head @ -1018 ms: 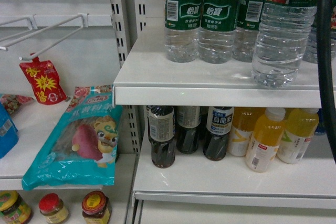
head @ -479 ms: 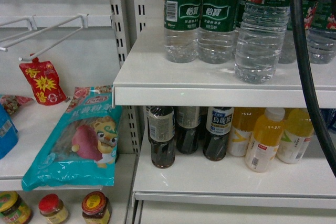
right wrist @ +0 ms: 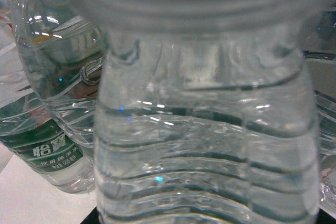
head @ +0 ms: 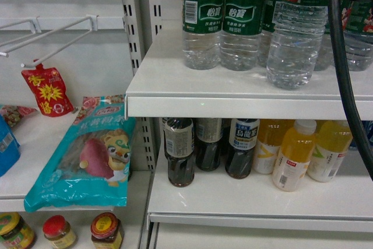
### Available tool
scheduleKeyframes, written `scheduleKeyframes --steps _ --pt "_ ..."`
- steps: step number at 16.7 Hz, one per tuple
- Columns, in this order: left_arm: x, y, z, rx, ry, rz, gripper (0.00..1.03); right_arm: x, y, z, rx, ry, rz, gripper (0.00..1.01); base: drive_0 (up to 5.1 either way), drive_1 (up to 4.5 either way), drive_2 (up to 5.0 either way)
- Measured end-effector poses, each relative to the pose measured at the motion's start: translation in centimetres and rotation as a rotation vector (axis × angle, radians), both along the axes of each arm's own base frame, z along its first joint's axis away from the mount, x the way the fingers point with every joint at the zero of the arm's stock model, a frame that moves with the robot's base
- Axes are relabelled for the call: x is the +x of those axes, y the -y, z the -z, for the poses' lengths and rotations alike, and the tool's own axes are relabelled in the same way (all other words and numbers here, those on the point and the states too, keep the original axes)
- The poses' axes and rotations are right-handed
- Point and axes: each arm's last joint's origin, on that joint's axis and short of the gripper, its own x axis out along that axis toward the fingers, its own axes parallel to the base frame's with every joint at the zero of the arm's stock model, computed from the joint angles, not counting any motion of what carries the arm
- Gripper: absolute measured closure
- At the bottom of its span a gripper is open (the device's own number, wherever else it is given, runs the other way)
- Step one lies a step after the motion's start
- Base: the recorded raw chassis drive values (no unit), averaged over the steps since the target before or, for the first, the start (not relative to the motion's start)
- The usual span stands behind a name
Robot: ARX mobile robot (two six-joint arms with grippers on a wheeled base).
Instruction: Move water from second to third shelf
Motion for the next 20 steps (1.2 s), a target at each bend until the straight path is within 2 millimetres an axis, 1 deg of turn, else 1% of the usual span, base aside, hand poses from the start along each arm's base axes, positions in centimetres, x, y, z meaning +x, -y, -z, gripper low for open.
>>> scheduleKeyframes --steps 5,6,7,8,10,14,20 --pt "0.0 0.0 0.0 0.0 0.0 0.0 0.05 0.0 0.0 0.1 -0.003 0.001 -0.002 0.59 0.0 0.0 0.0" --pt "0.0 0.0 0.0 0.0 0.0 0.0 0.05 0.0 0.0 0.1 -0.005 0.0 -0.002 0.51 0.0 0.0 0.0" --pt "0.0 0.0 0.0 0.0 0.0 0.0 0.05 0.2 0.0 0.0 -0.001 0.016 -0.002 0.23 0.0 0.0 0.0" --pt "0.0 0.0 0.0 0.0 0.0 0.0 0.05 0.2 -0.1 -0.2 0.001 0.025 -0.003 0.02 0.0 0.0 0.0" --pt "0.0 0.0 0.0 0.0 0.0 0.0 0.05 0.2 -0.1 -0.2 0.001 0.024 -0.004 0.03 0.0 0.0 0.0" --pt "0.0 0.0 0.0 0.0 0.0 0.0 0.05 -0.5 0.1 -0.5 0.001 0.008 -0.017 0.03 0.0 0.0 0.0" --pt "0.0 0.0 0.0 0.0 0.0 0.0 0.05 -2.8 0.7 -0.6 0.002 -0.041 -0.05 0.03 0.0 0.0 0.0"
